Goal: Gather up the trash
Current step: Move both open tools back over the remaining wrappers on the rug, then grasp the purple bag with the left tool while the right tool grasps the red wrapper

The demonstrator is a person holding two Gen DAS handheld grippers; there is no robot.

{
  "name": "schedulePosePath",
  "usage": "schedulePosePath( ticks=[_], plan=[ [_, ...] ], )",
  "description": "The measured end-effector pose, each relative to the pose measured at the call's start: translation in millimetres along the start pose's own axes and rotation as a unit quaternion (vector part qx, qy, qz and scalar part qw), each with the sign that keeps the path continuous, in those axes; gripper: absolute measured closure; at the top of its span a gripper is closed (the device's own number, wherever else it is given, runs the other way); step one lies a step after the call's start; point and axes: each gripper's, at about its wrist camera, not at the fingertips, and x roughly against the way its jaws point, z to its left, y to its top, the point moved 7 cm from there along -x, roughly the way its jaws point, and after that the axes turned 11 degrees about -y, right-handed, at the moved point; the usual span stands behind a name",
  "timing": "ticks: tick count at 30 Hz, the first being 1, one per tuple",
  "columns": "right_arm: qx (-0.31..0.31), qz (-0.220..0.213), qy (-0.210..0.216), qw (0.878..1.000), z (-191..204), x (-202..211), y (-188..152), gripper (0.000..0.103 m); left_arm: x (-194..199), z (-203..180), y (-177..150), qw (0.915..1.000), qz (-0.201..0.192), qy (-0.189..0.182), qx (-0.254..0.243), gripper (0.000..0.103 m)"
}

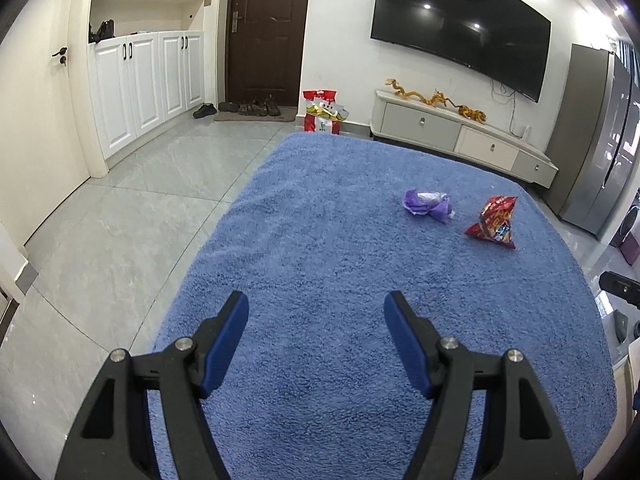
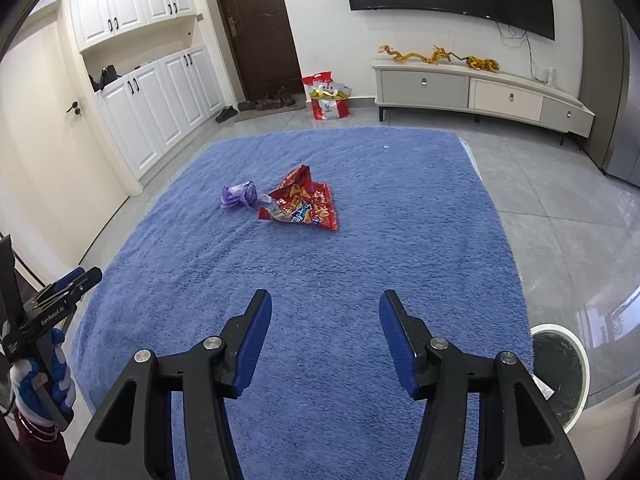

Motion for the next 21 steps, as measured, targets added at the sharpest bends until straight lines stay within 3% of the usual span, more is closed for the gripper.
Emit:
schedulePosePath(
  ticks=[21],
  plan=[
    [-0.008, 0.022, 0.006, 1.0, -1, -31, 5, 0.04, -40, -9, -8, 0.9984, 0.053, -0.018, -0.009, 0.029]
  ],
)
